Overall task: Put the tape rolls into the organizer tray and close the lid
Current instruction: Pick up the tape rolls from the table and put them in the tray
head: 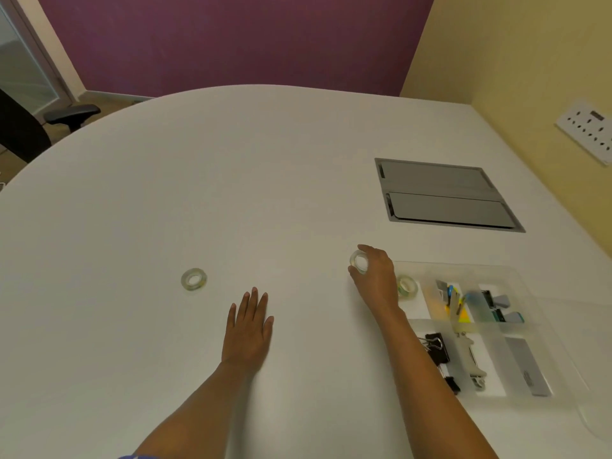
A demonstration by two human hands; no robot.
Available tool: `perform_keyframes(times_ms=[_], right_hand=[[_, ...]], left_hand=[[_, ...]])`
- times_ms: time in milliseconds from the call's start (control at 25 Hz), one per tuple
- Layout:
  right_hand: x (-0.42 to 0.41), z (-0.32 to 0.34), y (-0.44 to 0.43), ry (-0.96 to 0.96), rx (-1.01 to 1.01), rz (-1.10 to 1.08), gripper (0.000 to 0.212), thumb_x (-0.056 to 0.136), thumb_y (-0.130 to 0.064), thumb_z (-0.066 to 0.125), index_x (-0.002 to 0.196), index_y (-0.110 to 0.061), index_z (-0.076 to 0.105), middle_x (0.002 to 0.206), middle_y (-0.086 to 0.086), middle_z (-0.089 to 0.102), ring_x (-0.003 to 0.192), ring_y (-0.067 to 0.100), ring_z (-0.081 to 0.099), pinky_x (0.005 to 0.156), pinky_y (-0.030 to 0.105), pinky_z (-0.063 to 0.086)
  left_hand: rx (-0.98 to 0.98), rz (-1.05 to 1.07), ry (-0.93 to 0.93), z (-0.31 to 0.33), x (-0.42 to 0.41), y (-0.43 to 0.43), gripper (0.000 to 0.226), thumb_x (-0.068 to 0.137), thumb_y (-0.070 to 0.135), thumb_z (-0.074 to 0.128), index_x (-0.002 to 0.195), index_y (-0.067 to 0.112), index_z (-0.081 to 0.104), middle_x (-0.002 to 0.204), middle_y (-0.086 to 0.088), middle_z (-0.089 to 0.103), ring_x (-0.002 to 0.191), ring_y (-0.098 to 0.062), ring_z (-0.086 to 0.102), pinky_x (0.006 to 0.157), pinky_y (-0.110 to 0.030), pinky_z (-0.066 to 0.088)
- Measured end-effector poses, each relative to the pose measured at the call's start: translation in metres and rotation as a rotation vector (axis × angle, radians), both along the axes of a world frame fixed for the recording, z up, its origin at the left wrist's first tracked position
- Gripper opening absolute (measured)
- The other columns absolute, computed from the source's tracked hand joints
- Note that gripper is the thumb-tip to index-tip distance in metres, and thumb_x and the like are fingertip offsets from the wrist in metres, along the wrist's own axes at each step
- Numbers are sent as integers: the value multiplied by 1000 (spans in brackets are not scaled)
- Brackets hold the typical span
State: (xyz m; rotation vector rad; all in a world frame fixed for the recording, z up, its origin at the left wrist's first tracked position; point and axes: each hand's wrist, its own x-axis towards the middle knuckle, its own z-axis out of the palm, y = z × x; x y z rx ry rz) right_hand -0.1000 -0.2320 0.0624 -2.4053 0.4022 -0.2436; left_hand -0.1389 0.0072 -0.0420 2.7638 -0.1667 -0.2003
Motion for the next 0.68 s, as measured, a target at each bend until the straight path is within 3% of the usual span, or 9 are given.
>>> perform_keyframes(times_ms=[280, 520, 680], right_hand=[[-44, -7, -61, 67, -16, -249, 50, 86, -6, 65, 134, -6, 51, 134, 19, 53, 124, 33, 50, 98, 38, 46], [-49, -13, -83, 310, -126, -224, 47, 86, 2, 59, 132, -4, 48, 135, 21, 45, 118, 36, 53, 89, 39, 50], [-41, -15, -87, 371, -194, -183, 44, 87, 6, 55, 129, -3, 48, 130, 22, 48, 116, 36, 54, 87, 38, 51]], left_hand=[[49, 9, 63, 11, -9, -7, 54, 103, 34, 19, 153, 20, 0, 162, -2, -9, 150, -17, -8, 123, -39, -5], [63, 10, 77, 12, -9, -8, 54, 103, 34, 18, 153, 19, 1, 162, -3, -8, 150, -18, -7, 123, -40, -3], [51, 6, 65, 10, -9, -7, 54, 103, 34, 19, 153, 20, 1, 162, -2, -8, 150, -18, -7, 123, -39, -3]])
